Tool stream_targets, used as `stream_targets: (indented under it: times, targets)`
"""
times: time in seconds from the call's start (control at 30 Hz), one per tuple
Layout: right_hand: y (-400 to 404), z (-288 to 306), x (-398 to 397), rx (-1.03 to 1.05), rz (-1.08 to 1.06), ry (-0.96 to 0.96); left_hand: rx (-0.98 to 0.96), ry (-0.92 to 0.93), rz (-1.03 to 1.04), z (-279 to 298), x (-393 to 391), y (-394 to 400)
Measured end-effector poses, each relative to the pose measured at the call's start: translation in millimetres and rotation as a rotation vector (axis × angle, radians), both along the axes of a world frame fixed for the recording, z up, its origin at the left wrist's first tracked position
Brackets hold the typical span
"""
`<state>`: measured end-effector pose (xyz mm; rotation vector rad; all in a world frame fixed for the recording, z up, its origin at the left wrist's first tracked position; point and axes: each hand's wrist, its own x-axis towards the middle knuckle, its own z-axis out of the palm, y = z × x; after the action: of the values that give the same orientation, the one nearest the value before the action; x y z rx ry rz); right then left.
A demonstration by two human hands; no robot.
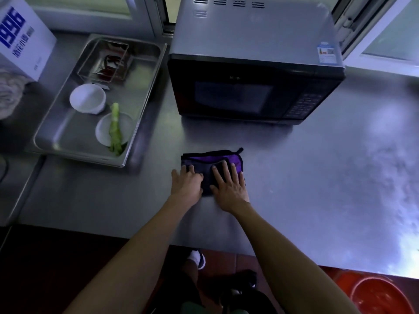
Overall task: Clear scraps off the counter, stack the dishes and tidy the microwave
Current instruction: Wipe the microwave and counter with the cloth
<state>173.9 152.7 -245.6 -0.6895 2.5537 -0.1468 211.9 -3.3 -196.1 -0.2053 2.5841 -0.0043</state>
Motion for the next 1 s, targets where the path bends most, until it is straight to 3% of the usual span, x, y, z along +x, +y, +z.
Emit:
stream_targets:
  times: [0.47, 0.7, 1.0]
  targets:
    - [232.0, 15.1, 92.4, -0.003, -0.234, 0.15, 0.126, 0.177, -0.236, -2.9, 56.3, 234.1]
    - [305.0, 34.8, 110.6, -0.258, -0.402, 0.118, 0.215, 0.233, -0.314, 12.7, 61.2, 295.4]
    - [390.3, 78.1, 75.1, -0.407, -0.525, 0.372, 0.361, 0.44, -0.369, 48.9, 8.1, 371.9]
